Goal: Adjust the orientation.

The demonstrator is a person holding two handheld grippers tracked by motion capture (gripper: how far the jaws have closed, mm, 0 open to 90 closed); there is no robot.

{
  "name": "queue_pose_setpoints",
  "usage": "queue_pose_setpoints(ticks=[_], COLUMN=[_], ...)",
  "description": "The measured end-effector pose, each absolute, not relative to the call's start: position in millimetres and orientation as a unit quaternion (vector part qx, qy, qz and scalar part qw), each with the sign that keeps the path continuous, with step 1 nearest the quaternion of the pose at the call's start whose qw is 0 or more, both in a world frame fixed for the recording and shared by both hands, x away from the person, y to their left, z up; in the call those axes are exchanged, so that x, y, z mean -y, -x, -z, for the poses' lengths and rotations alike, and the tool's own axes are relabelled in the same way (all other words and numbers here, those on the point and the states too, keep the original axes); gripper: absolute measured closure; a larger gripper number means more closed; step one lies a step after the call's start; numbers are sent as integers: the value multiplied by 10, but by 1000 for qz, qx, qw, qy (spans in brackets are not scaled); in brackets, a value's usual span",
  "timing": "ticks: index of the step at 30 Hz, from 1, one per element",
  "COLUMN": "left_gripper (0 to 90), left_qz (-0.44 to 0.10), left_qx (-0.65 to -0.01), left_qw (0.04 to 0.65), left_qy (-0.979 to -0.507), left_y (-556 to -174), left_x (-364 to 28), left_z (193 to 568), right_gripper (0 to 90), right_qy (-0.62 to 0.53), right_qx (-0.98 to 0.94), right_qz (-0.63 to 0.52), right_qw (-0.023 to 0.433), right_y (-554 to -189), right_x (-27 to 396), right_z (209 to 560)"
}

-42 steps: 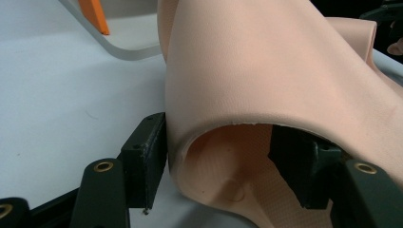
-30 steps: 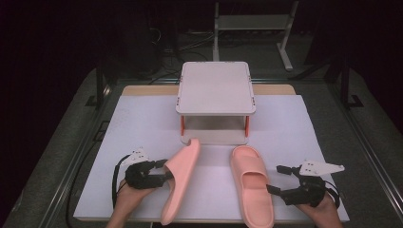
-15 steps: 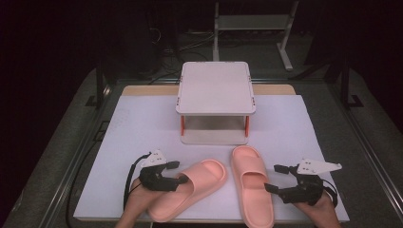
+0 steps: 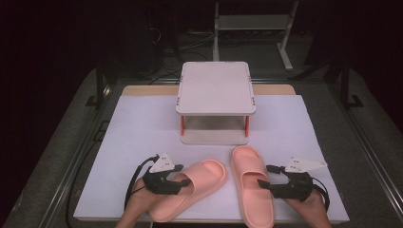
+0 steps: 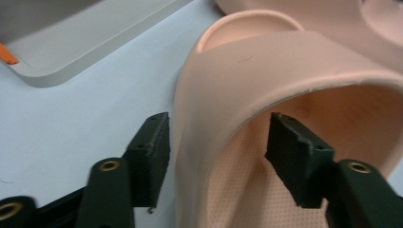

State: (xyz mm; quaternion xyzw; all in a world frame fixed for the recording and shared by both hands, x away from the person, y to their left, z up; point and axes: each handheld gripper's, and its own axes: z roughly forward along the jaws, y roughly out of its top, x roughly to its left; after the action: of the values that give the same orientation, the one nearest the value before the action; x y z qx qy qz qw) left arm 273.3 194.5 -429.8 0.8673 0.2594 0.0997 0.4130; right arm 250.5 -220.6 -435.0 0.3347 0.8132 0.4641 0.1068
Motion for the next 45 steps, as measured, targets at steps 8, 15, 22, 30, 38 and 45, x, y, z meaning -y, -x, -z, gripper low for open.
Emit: queue_pose_setpoints(ticks=[8, 15, 22, 30, 38, 45], left_gripper=[566, 638, 701, 755, 778, 784], left_qz=[-102, -112, -115, -116, -123, -131], left_qx=[-259, -268, -274, -278, -296, -303], left_qw=[401, 399, 403, 402, 404, 408], left_qy=[-873, -870, -866, -865, -857, -851], left_y=[-2767, -2792, -2797, -2792, -2797, -2771], left_x=[-1925, -1896, -1918, -1956, -2082, -2199], left_z=[4309, 4312, 4315, 4310, 4281, 4227], right_gripper=[515, 539, 607, 691, 782, 833], right_qy=[-342, -348, -347, -350, -346, -355], right_qx=[-813, -810, -809, -808, -809, -806], right_qz=[-453, -449, -445, -437, -431, -440], right_qw=[133, 147, 168, 186, 200, 178], right_y=[-2529, -2533, -2510, -2500, -2486, -2500], right_x=[2207, 2182, 2153, 2169, 2183, 2268], right_z=[4406, 4425, 4417, 4408, 4402, 4385])
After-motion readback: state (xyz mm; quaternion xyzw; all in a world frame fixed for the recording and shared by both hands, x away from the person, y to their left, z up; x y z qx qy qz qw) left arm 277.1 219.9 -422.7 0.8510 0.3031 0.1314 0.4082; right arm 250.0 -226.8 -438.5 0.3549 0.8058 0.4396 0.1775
